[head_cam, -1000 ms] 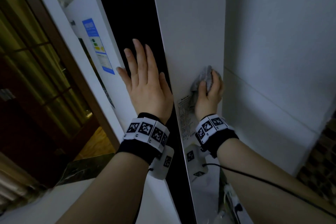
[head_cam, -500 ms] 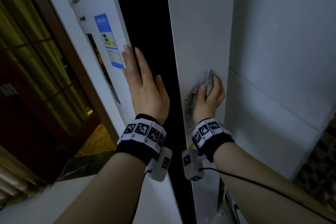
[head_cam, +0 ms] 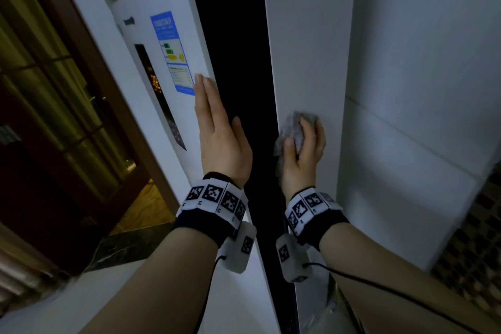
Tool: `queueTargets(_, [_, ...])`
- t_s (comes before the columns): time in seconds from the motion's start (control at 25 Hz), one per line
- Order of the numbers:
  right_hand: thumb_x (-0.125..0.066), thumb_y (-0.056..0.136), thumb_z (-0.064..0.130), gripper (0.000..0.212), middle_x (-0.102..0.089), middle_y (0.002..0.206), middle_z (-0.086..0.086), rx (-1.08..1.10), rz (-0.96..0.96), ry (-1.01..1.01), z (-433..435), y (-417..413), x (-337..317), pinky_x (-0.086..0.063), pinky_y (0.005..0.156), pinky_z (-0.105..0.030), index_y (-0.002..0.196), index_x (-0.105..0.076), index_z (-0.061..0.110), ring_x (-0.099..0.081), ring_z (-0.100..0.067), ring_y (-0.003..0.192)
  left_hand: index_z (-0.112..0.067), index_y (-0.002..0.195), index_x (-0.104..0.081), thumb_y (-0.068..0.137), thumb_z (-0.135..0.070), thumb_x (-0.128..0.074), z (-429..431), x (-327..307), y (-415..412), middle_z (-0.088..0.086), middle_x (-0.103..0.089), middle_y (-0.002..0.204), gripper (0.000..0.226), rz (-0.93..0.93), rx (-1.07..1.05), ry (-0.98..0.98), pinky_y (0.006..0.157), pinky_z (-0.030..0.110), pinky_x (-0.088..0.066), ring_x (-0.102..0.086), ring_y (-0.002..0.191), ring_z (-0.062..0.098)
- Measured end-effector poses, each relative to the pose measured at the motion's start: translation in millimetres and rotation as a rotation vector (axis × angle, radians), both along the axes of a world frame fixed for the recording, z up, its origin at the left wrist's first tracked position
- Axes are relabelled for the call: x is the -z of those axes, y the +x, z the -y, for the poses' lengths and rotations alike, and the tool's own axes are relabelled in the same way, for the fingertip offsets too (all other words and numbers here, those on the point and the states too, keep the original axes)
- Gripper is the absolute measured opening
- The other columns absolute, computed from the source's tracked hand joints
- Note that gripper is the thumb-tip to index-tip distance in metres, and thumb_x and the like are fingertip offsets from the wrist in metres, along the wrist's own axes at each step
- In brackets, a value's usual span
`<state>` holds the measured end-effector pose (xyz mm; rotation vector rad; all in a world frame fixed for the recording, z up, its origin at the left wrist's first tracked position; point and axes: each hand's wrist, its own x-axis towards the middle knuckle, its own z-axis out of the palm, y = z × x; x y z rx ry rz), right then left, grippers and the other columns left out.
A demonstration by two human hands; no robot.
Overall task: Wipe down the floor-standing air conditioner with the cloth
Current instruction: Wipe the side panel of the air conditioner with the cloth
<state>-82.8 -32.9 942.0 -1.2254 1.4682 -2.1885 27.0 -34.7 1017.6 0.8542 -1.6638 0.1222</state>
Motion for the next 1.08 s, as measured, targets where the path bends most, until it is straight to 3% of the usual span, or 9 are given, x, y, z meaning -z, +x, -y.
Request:
queueTargets(0.12, [-0.045, 0.097, 0.013, 0.041, -0.013, 0.155, -0.008, 0.052, 0.121, 0.063, 9, -12, -13, -0.02, 0.11, -0.026, 0.137, -0.039, 0.021, -0.017, -0.012, 0.137, -0.001, 0.149, -0.006, 0.093, 0.003, -0.039, 1, 1, 4, 0.013, -0.002, 0.157, 0.065, -0.003, 0.032, 0.037, 0.118, 0.02, -0.002, 0.003, 0.141, 0.004])
queueTargets(0.24, [-0.045, 0.095, 0.016, 0.04, -0.013, 0.155, -0.009, 0.036, 0.046, 0.007, 2, 6, -4, -0.018, 0.108, -0.015, 0.132, -0.037, 0.032, -0.015, -0.01, 0.138, -0.005, 0.15, -0.006, 0.094, 0.001, -0.038, 2, 3, 8, 0.001, -0.002, 0.155, 0.065, -0.01, 0.056, 0.059, 0.118, 0.02, -0.004, 0.003, 0.142, 0.002])
queueTargets(0.32, [-0.046, 0.093, 0.018, 0.04, -0.013, 0.155, -0.009, 0.007, -0.024, -0.035, -4, 13, 3, -0.015, 0.106, -0.006, 0.127, -0.036, 0.036, -0.014, -0.009, 0.139, -0.006, 0.15, -0.007, 0.095, 0.0, -0.038, 1, 7, 13, 0.007, -0.003, 0.158, 0.063, -0.014, 0.07, 0.089, 0.119, 0.023, -0.008, -0.001, 0.144, 0.007])
queueTargets(0.48, [-0.046, 0.097, 0.014, 0.041, -0.015, 0.154, -0.005, 0.02, 0.142, 0.017, 4, 4, -8, -0.02, 0.106, -0.019, 0.132, -0.037, 0.032, -0.017, -0.013, 0.139, -0.004, 0.15, -0.01, 0.096, 0.0, -0.037, 0, 11, 19, 0.013, -0.006, 0.158, 0.06, -0.005, 0.101, 0.113, 0.116, 0.013, -0.006, -0.002, 0.142, 0.003])
queueTargets(0.56, [-0.048, 0.094, 0.017, 0.043, -0.015, 0.154, -0.004, 0.015, 0.084, -0.013, -3, 19, 1, -0.021, 0.106, -0.014, 0.127, -0.037, 0.042, -0.016, -0.009, 0.139, -0.002, 0.149, -0.011, 0.096, 0.002, -0.037, 1, 11, 22, 0.014, -0.006, 0.158, 0.059, 0.008, 0.12, 0.108, 0.112, 0.007, -0.002, 0.0, 0.14, -0.001])
queueTargets(0.68, [-0.051, 0.089, 0.022, 0.046, -0.012, 0.153, 0.001, -0.035, -0.027, -0.034, -13, 33, 14, -0.019, 0.103, -0.004, 0.117, -0.037, 0.056, -0.015, -0.008, 0.14, -0.001, 0.149, -0.012, 0.096, 0.004, -0.036, 1, 13, 26, 0.016, -0.007, 0.158, 0.058, 0.03, 0.152, 0.1, 0.113, 0.009, -0.001, -0.002, 0.142, 0.006])
queueTargets(0.8, [-0.052, 0.089, 0.017, 0.045, -0.014, 0.152, -0.003, -0.008, 0.056, -0.046, -10, 30, 6, -0.023, 0.11, -0.017, 0.117, -0.039, 0.05, -0.018, -0.013, 0.141, 0.0, 0.148, -0.013, 0.097, 0.004, -0.036, 1, 17, 33, 0.016, -0.007, 0.157, 0.056, 0.052, 0.206, 0.11, 0.116, 0.015, -0.004, -0.005, 0.146, 0.021])
queueTargets(0.96, [-0.055, 0.085, 0.02, 0.041, -0.016, 0.146, 0.005, 0.031, -0.058, -0.076, -16, 56, 19, -0.02, 0.108, -0.007, 0.116, -0.043, 0.045, -0.018, -0.016, 0.141, 0.0, 0.147, -0.016, 0.098, 0.004, -0.036, -1, 21, 40, 0.017, -0.008, 0.157, 0.054, 0.063, 0.271, 0.129, 0.116, 0.016, -0.005, -0.007, 0.147, 0.025])
queueTargets(1.08, [-0.057, 0.085, 0.015, 0.039, -0.019, 0.142, 0.001, 0.067, -0.061, -0.098, -16, 51, 20, -0.019, 0.106, -0.004, 0.116, -0.045, 0.036, -0.022, -0.014, 0.136, -0.001, 0.147, -0.017, 0.098, 0.003, -0.036, -2, 27, 45, 0.017, -0.007, 0.157, 0.053, 0.08, 0.317, 0.159, 0.118, 0.019, -0.006, -0.006, 0.147, 0.026])
